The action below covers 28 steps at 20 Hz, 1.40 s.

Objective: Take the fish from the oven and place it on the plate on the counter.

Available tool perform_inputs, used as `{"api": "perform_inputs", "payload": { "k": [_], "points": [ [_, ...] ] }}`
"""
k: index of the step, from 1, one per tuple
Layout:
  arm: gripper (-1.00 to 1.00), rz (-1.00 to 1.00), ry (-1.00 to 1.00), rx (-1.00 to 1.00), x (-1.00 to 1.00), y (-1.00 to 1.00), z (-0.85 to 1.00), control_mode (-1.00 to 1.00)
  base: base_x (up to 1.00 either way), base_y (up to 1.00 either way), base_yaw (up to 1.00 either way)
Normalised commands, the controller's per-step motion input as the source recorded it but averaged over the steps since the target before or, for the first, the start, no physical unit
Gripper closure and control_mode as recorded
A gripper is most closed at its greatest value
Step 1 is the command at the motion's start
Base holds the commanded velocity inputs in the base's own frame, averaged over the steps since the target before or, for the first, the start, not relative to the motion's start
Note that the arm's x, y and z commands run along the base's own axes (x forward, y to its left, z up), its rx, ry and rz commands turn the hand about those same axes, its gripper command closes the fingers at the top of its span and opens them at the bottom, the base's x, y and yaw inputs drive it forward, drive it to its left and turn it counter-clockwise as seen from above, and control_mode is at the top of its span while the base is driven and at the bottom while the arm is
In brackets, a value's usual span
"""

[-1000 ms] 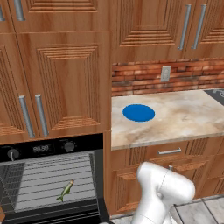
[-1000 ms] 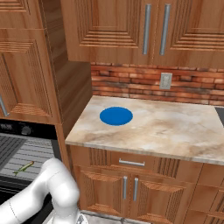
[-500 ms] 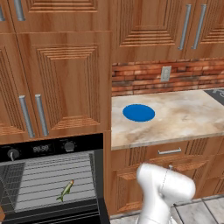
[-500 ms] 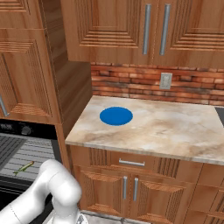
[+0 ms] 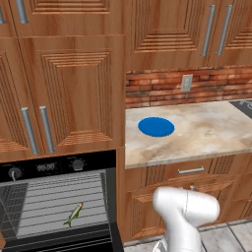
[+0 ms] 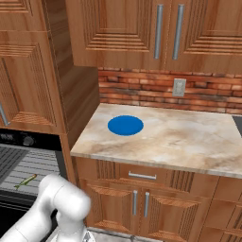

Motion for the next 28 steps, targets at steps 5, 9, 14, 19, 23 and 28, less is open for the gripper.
{"api": "perform_inputs", "payload": {
  "k": [5, 9, 14, 19, 23, 28],
  "points": [
    [1.00, -0.16, 0.01, 0.23, -0.01, -0.53, 1.00, -1.00, 0.00, 0.00, 0.00],
    [1.00, -0.23, 0.13, 0.23, 0.04, -0.58, 0.86, -1.00, 0.00, 0.00, 0.00],
    [1.00, -0.36, 0.18, 0.18, 0.31, -0.59, 0.57, -1.00, 0.00, 0.00, 0.00],
    [1.00, -0.45, 0.34, 0.18, 0.29, -0.58, 0.33, -1.00, 0.00, 0.00, 0.00],
    [-1.00, -0.45, 0.32, 0.07, 0.13, -0.29, -0.03, -1.00, 0.00, 0.00, 0.00],
    [-1.00, -0.30, 0.16, 0.01, 0.06, -0.06, -0.15, -1.00, 0.00, 0.00, 0.00]
  ]
}}
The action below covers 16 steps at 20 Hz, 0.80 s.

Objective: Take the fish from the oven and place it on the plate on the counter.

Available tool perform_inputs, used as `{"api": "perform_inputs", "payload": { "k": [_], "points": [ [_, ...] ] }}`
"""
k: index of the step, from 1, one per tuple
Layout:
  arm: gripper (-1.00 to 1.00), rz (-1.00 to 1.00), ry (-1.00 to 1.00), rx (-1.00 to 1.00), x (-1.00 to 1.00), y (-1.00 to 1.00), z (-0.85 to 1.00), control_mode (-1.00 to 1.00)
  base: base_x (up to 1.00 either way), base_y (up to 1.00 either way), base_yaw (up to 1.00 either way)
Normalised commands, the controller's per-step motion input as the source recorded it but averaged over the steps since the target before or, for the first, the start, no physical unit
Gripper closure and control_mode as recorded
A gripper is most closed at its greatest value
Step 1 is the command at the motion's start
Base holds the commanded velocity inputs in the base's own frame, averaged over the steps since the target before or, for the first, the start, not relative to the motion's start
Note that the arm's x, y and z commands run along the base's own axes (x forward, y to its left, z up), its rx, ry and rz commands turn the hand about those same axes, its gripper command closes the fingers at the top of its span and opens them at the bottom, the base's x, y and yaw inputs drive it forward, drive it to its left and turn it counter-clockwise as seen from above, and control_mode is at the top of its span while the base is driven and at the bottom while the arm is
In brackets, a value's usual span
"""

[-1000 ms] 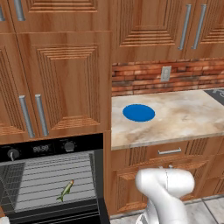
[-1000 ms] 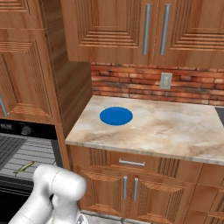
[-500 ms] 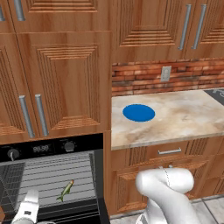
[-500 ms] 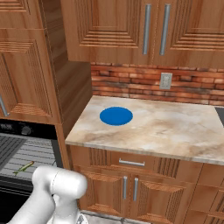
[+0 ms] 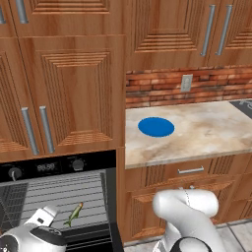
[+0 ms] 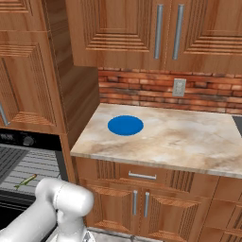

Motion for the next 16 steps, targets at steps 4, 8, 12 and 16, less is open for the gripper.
{"api": "perform_inputs", "payload": {
  "k": [4, 8, 12, 16],
  "points": [
    [-1.00, -0.11, 0.00, 0.12, -0.06, -0.34, -0.11, -1.00, 0.00, 0.00, 0.00],
    [-1.00, -0.01, 0.00, 0.16, 0.00, -0.38, -0.02, -1.00, 0.00, 0.00, 0.00],
    [-1.00, -0.12, 0.00, 0.27, 0.30, -0.65, -0.10, -1.00, 0.00, 0.00, 0.00],
    [-1.00, -0.21, 0.02, 0.39, 0.43, -0.77, -0.02, -1.00, 0.00, 0.00, 0.00]
  ]
}}
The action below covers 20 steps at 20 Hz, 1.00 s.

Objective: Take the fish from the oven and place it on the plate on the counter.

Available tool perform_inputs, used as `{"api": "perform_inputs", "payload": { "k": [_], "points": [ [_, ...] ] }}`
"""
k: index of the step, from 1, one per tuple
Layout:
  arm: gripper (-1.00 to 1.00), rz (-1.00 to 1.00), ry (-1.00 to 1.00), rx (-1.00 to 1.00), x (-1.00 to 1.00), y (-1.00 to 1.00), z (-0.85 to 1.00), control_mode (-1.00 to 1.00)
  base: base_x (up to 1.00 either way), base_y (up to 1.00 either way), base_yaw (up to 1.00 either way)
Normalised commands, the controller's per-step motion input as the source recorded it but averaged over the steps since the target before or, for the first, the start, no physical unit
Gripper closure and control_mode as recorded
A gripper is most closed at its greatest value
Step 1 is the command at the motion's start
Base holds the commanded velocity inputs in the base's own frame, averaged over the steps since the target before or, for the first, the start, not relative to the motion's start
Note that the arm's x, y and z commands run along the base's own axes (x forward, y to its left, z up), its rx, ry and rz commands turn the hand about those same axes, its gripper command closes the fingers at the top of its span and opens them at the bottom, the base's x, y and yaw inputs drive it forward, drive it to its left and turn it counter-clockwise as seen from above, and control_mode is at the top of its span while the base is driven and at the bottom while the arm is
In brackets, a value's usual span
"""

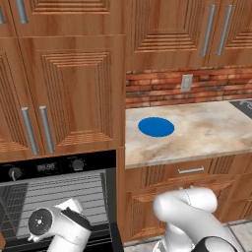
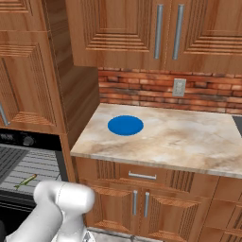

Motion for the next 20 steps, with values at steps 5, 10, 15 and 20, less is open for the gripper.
{"api": "perform_inputs", "payload": {
  "k": [5, 10, 15, 20],
  "points": [
    [-1.00, -0.23, 0.04, 0.42, 0.39, -0.74, 0.00, -1.00, 0.00, 0.00, 0.00],
    [-1.00, -0.09, 0.04, 0.39, 0.14, -0.41, -0.06, -1.00, 0.00, 0.00, 0.00],
    [-1.00, -0.05, 0.16, 0.30, 0.00, -0.13, -0.22, -1.00, 0.00, 0.00, 0.00],
    [-1.00, 0.00, 0.34, 0.11, 0.00, 0.00, -0.04, -1.00, 0.00, 0.00, 0.00]
  ]
}}
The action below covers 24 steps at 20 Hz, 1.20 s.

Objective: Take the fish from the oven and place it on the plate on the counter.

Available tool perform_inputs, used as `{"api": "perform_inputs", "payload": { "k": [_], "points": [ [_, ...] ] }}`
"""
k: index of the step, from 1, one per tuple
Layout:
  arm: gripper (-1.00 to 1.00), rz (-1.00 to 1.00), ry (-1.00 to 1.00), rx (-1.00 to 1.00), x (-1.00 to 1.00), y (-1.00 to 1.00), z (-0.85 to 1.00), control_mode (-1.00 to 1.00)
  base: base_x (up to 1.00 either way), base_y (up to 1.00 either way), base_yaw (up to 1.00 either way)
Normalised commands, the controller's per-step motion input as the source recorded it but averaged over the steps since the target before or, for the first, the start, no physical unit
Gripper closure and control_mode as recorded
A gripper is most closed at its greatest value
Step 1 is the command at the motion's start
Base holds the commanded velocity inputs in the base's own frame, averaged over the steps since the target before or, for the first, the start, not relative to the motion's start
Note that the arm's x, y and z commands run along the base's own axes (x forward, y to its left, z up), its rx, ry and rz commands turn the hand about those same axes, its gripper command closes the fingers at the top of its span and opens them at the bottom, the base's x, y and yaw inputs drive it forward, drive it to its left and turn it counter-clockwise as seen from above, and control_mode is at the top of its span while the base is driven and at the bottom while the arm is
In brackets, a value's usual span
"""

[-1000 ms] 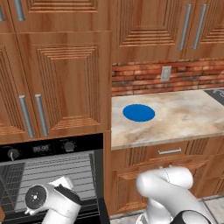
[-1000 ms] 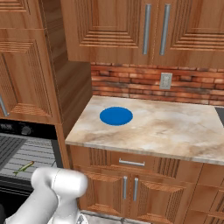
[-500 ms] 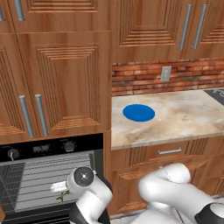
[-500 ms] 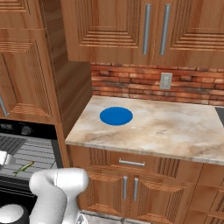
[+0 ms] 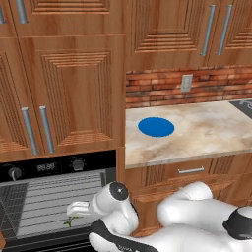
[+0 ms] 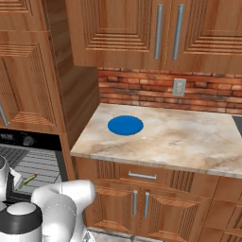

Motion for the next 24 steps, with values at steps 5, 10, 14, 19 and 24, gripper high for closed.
{"api": "perform_inputs", "payload": {
  "k": [5, 10, 14, 19, 24],
  "points": [
    [-1.00, 0.00, 0.27, 0.00, 0.00, 0.01, 0.00, -1.00, 0.00, 0.00, 0.00],
    [-1.00, -0.04, 0.06, -0.07, 0.00, 0.15, 0.00, -1.00, 0.00, 0.00, 0.00],
    [-1.00, -0.07, -0.06, -0.09, -0.01, 0.12, -0.07, -1.00, 0.00, 0.00, 0.00],
    [-1.00, -0.03, -0.12, -0.03, 0.00, 0.03, -0.01, -1.00, 0.00, 0.00, 0.00],
    [-1.00, -0.04, -0.02, -0.03, 0.40, 0.00, 0.00, -1.00, 0.00, 0.00, 0.00]
  ]
}}
